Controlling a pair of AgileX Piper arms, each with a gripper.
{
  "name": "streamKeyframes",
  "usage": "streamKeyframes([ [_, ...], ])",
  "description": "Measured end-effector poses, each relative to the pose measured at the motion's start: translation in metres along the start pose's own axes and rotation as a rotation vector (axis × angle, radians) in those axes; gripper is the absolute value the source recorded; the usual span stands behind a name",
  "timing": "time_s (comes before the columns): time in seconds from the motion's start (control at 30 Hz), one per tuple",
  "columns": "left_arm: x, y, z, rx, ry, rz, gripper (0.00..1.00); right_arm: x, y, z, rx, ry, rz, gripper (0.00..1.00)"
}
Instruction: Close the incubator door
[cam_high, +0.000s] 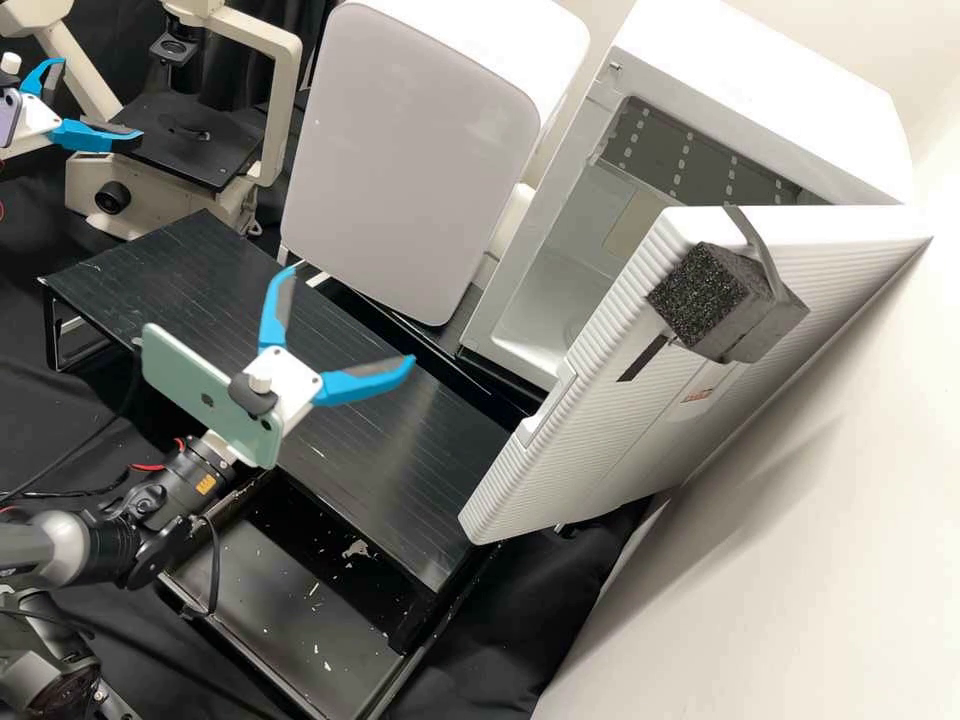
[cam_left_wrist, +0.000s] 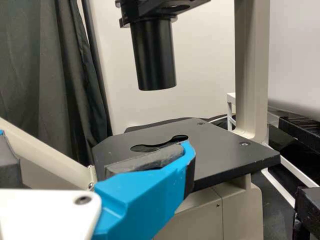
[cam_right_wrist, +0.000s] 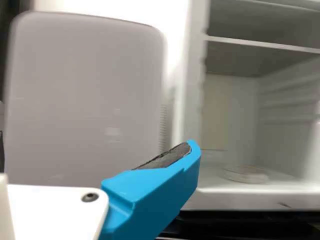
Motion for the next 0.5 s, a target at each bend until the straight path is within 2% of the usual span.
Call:
streamKeyframes([
  [0.13, 0.0, 0.0, 0.0, 0.0, 0.0, 0.0, 1.0, -0.005, 0.0, -0.008, -0.003, 0.04, 0.004, 1.0],
  [0.27, 0.0, 0.0, 0.0, 0.0, 0.0, 0.0, 1.0, -0.013, 0.004, -0.007, -0.05, 0.019, 0.048, 1.0],
  [0.4, 0.0, 0.0, 0.0, 0.0, 0.0, 0.0, 1.0, -0.016, 0.016, 0.004, -0.1, -0.076, 0.146, 1.0],
  [0.5, 0.0, 0.0, 0.0, 0.0, 0.0, 0.0, 1.0, -0.018, 0.028, 0.022, -0.131, -0.211, 0.233, 1.0],
])
